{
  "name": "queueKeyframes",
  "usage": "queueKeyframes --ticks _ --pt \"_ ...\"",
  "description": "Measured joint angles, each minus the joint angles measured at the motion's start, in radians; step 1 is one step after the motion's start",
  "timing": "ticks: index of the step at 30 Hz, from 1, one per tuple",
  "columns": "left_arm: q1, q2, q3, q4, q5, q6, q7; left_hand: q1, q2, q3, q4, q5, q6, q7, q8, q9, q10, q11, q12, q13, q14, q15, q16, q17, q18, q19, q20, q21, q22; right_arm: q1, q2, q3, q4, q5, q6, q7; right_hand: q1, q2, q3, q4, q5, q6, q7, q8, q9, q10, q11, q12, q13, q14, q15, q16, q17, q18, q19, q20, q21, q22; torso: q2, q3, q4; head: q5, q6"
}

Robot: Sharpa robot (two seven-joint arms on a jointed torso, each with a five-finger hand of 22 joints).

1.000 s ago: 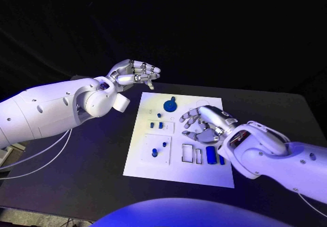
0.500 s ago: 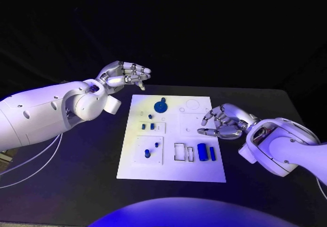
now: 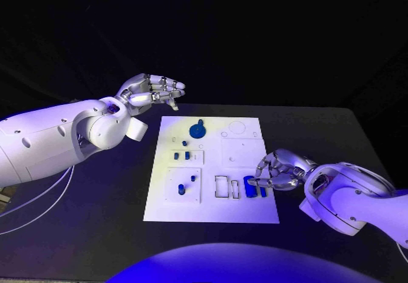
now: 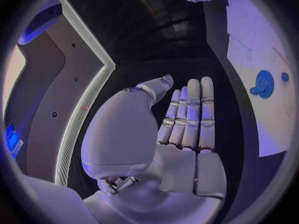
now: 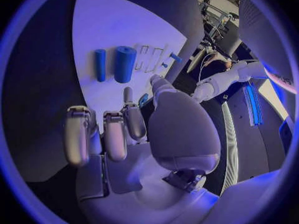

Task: Assemble the parts on the task board

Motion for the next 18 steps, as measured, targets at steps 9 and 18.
queueKeyframes --ticks 9,18 --pt "0.000 -0.005 0.000 0.005 0.001 0.000 0.000 0.000 0.000 0.000 0.000 0.000 0.000 0.000 0.000 0.000 0.000 0.000 0.000 0.000 -0.003 0.003 0.000 0.000 0.000 0.000 0.000 0.000 -0.002 -0.014 0.018 -0.001 -0.006 -0.066 0.001 -0.065 -0.014 0.014 -0.029 0.002 0.000 0.000 0.000 0.003 0.004 0.000 0.000 0.000 0.000 0.000 0.000 0.000 0.000 0.000 0.000 0.000 0.000 0.001 0.001 0.0000 0.0000 0.002 -0.002" --pt "0.000 -0.008 0.000 0.007 0.001 0.000 0.000 0.000 0.000 0.000 0.000 0.000 0.000 0.000 0.000 0.000 0.000 0.000 0.004 0.000 -0.003 0.003 0.000 0.000 0.000 0.000 0.000 0.000 -0.002 -0.026 0.047 -0.001 -0.026 -0.103 0.003 -0.097 -0.020 0.020 -0.040 0.002 0.000 0.000 0.000 0.007 0.006 0.000 0.000 0.000 0.000 0.000 0.000 0.000 0.000 0.000 0.000 0.000 0.007 0.001 0.001 0.0006 0.0000 0.004 -0.002"
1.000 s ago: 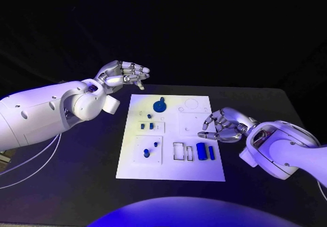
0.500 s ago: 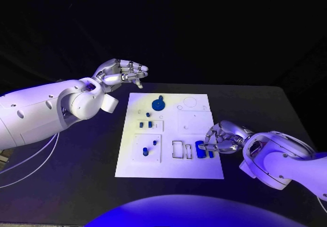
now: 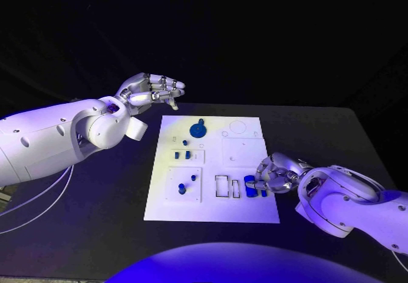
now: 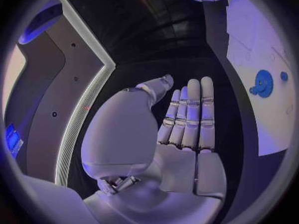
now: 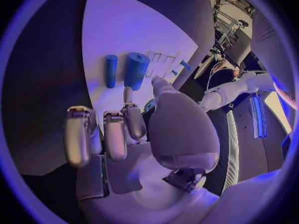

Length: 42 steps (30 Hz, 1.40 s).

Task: Assemble the parts on the task board

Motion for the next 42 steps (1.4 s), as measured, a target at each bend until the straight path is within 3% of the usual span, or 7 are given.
queueKeyframes --ticks 22,28,34,42 --pt "0.000 -0.009 0.000 0.006 0.001 0.000 -0.002 0.000 0.000 0.000 0.000 0.000 0.000 0.000 0.000 0.000 0.000 0.000 0.000 0.000 0.000 0.000 0.000 0.000 0.000 0.004 0.004 -0.003 -0.001 -0.029 0.054 0.000 -0.040 -0.064 0.044 -0.069 -0.006 0.007 -0.050 -0.003 -0.008 0.007 -0.007 0.005 0.010 0.000 0.000 0.000 0.000 0.000 -0.007 0.004 0.000 0.000 0.004 -0.004 0.005 0.000 0.000 0.0008 -0.0012 0.009 0.000" --pt "0.000 -0.011 0.000 0.006 0.001 0.000 -0.002 -0.008 0.000 -0.003 0.003 0.000 0.000 0.000 0.000 0.000 0.000 0.000 0.000 0.000 0.000 0.000 0.000 0.000 0.000 0.004 0.004 -0.003 -0.002 -0.031 0.058 0.001 -0.042 -0.075 0.045 -0.078 0.034 0.032 -0.057 -0.004 -0.009 0.016 -0.014 0.012 0.012 0.006 -0.006 0.000 0.000 0.000 -0.007 0.004 0.000 0.000 0.002 -0.006 0.012 0.000 -0.001 0.0006 -0.0011 0.009 0.000" --pt "0.000 -0.012 0.000 0.006 0.001 0.000 -0.002 -0.008 0.000 -0.003 0.003 0.000 0.000 0.000 0.000 0.000 0.000 0.000 0.000 0.000 0.000 0.000 0.000 0.000 0.000 0.004 0.004 -0.003 -0.002 -0.035 0.056 -0.001 -0.034 -0.059 0.000 -0.073 0.086 0.059 -0.029 -0.005 -0.015 0.044 -0.019 0.003 0.003 0.030 -0.030 0.028 0.000 -0.003 -0.022 0.008 0.000 -0.012 0.002 -0.016 0.035 0.000 -0.001 -0.0001 -0.0009 0.008 0.000" --pt "0.000 -0.012 0.000 0.006 0.001 0.000 -0.003 -0.008 0.000 -0.003 0.003 0.000 0.000 0.000 0.000 0.000 -0.004 -0.004 0.000 0.000 0.000 0.000 0.000 0.000 0.000 0.004 0.004 -0.003 -0.003 -0.026 0.046 -0.001 -0.004 -0.025 -0.100 -0.042 0.108 0.069 0.006 -0.003 -0.012 0.049 -0.015 -0.002 -0.004 0.041 -0.034 0.035 0.000 -0.003 -0.029 0.012 -0.001 -0.016 0.002 -0.023 0.051 0.000 -0.002 0.0000 -0.0001 0.005 0.000"
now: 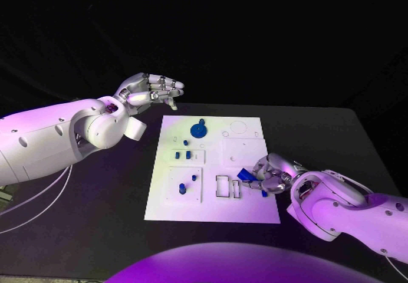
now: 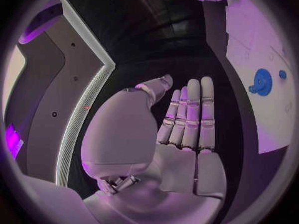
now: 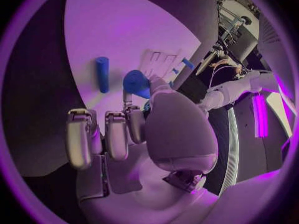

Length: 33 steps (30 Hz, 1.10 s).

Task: Assemble the parts on the task board

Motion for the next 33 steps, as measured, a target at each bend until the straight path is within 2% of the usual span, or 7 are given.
queueKeyframes --ticks 6,11,17,23,30,33 --pt "0.000 0.001 0.000 -0.001 0.000 0.000 0.000 0.000 0.000 0.000 0.000 0.000 0.000 0.000 0.000 0.000 0.000 0.000 0.000 0.000 0.000 0.000 0.000 0.000 0.000 0.000 0.000 -0.004 0.000 0.026 -0.008 0.002 0.028 0.023 -0.053 0.028 0.000 0.000 0.006 0.002 0.000 0.003 0.003 -0.004 -0.003 0.000 0.000 0.000 0.000 0.003 -0.004 0.004 0.000 0.000 0.000 0.000 0.004 0.000 0.000 -0.0005 0.0005 -0.002 0.000" --pt "0.000 0.002 0.000 -0.001 0.000 0.000 0.000 0.000 0.000 -0.002 0.002 0.000 0.000 0.000 0.000 0.000 0.000 0.000 0.000 0.000 0.000 0.000 0.000 0.000 0.000 0.000 0.000 -0.004 -0.001 0.035 0.008 0.002 0.034 0.058 -0.057 0.040 -0.001 0.001 0.014 0.003 0.000 0.006 0.006 -0.010 -0.007 0.004 -0.003 0.000 0.000 0.003 -0.004 0.004 0.000 0.000 0.000 0.000 0.004 0.000 0.000 -0.0006 0.0000 -0.003 0.000" --pt "0.000 0.004 0.000 -0.001 0.000 0.000 -0.001 -0.004 0.004 -0.003 0.003 0.000 0.000 0.000 0.000 0.000 0.000 0.000 0.004 0.000 0.000 0.000 0.000 0.000 0.000 0.000 0.000 -0.004 -0.001 0.037 0.038 0.002 0.019 0.120 -0.010 0.044 -0.006 0.006 0.015 0.002 0.000 0.006 0.006 -0.014 -0.012 0.003 -0.003 0.000 0.000 0.003 -0.004 0.004 0.000 0.000 0.000 0.000 0.004 0.000 0.002 -0.0007 0.0001 0.001 0.000" --pt "0.000 0.005 0.000 -0.001 0.000 0.000 -0.002 -0.007 0.007 -0.006 0.006 0.000 -0.003 -0.003 0.000 0.000 -0.004 0.004 0.004 0.000 0.000 0.000 0.000 0.000 0.000 0.000 0.000 -0.010 -0.004 0.036 0.064 0.001 0.010 0.158 0.044 0.042 -0.031 0.029 0.015 0.001 -0.001 0.017 0.017 -0.019 -0.013 0.003 -0.003 -0.012 0.000 0.003 -0.004 0.004 0.000 0.000 0.000 0.000 0.000 0.000 0.002 -0.0001 0.0007 0.001 0.000" --pt "0.000 0.006 0.000 0.000 0.000 0.001 -0.003 -0.013 0.008 -0.008 0.008 0.000 -0.003 -0.003 0.000 0.000 -0.004 0.004 0.004 0.000 0.000 0.000 0.000 0.001 0.000 0.000 0.000 -0.012 -0.006 0.036 0.086 0.001 -0.004 0.180 0.080 0.032 -0.065 0.013 0.021 0.001 -0.001 0.021 0.021 -0.019 -0.014 0.004 -0.003 -0.012 0.000 0.003 -0.004 0.004 0.000 0.000 0.000 0.000 0.000 0.000 0.002 -0.0007 0.0001 0.004 0.000" --pt "0.000 0.006 0.000 0.000 0.000 0.001 -0.003 -0.015 0.006 -0.008 0.009 0.000 -0.003 -0.003 0.000 0.000 -0.004 0.004 0.004 0.000 0.000 0.000 0.000 0.001 0.000 0.004 0.004 -0.013 -0.008 0.036 0.094 0.001 -0.009 0.183 0.087 0.026 -0.088 0.014 0.022 0.000 -0.001 0.021 0.021 -0.019 -0.014 0.003 -0.003 -0.012 0.000 0.003 -0.004 0.004 0.000 0.000 0.000 0.000 0.000 0.000 0.002 -0.0007 0.0000 0.004 0.000"
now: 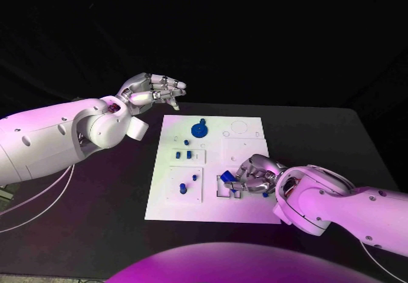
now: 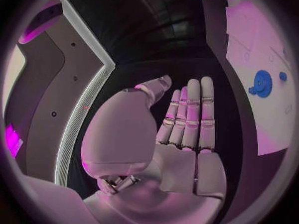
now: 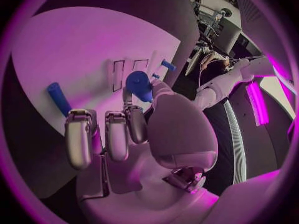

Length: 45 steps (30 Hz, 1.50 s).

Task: Assemble the parts on the task board

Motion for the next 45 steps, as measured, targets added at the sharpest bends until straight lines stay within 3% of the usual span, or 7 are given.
queueKeyframes --ticks 5,29,35,40,45 --pt "0.000 0.000 0.000 0.000 0.001 0.000 -0.001 -0.007 0.007 -0.001 0.009 0.000 0.000 0.000 0.005 0.000 0.000 0.000 0.005 0.000 0.000 0.000 0.000 0.001 0.000 0.000 0.000 -0.007 -0.004 0.000 0.010 0.000 -0.012 0.000 0.007 -0.008 -0.047 0.001 -0.002 0.004 0.000 0.029 -0.018 0.000 0.000 0.004 -0.004 0.004 0.001 0.000 0.000 0.000 0.000 0.000 0.000 -0.007 0.000 0.000 0.000 0.0000 0.0000 0.000 0.000" --pt "0.000 -0.002 0.000 0.003 0.002 0.000 -0.002 -0.007 0.007 0.001 0.012 0.000 -0.004 0.004 0.005 0.000 -0.004 -0.004 0.005 0.000 0.000 0.000 0.000 0.001 0.000 0.000 0.000 -0.007 -0.006 -0.006 0.045 -0.001 -0.050 -0.006 0.035 -0.020 -0.069 -0.003 -0.016 0.002 0.000 0.050 -0.039 -0.002 0.005 0.004 -0.004 0.008 0.001 0.000 0.000 0.000 0.000 0.000 0.000 -0.007 0.000 0.001 0.000 0.0017 -0.0016 0.008 0.000" --pt "0.000 -0.002 0.000 0.003 0.003 0.000 -0.002 -0.007 0.007 0.001 0.012 0.000 -0.004 0.004 0.005 0.000 -0.007 0.000 0.005 0.000 0.000 0.000 0.000 0.001 0.000 0.000 0.000 -0.012 -0.007 -0.006 0.047 -0.002 -0.054 -0.012 0.036 -0.022 -0.140 -0.008 -0.057 0.003 0.000 0.072 -0.061 0.007 0.015 0.007 -0.007 0.008 0.000 -0.004 -0.004 0.000 0.000 0.000 0.000 -0.007 0.000 0.001 -0.001 0.0015 -0.0017 0.008 0.000" --pt "0.000 -0.002 0.000 0.003 0.003 0.000 -0.002 -0.011 0.003 -0.002 0.015 0.000 -0.004 0.004 0.005 0.000 -0.007 0.000 0.005 0.000 0.000 0.000 0.000 0.002 0.000 0.000 0.000 -0.012 -0.008 -0.006 0.052 -0.002 -0.054 -0.017 0.037 -0.022 -0.170 -0.028 -0.100 0.003 0.001 0.068 -0.058 0.014 0.018 0.007 -0.007 0.008 0.000 -0.004 -0.004 0.000 0.000 0.000 0.000 -0.007 0.000 0.001 -0.001 0.0013 -0.0014 0.008 0.000" --pt "0.000 -0.003 0.000 0.002 0.004 0.000 -0.003 -0.011 0.003 -0.002 0.015 0.000 -0.004 0.004 0.005 0.000 -0.007 0.000 0.005 0.000 0.000 0.000 0.000 0.002 0.000 0.000 0.000 -0.012 -0.008 -0.006 0.054 -0.002 -0.052 -0.020 0.039 -0.022 -0.175 -0.033 -0.112 0.001 0.001 0.068 -0.058 0.014 0.020 0.007 -0.007 0.008 0.000 -0.004 -0.004 0.000 0.000 0.000 0.000 -0.007 0.000 0.001 0.000 0.0012 -0.0009 0.009 0.000"
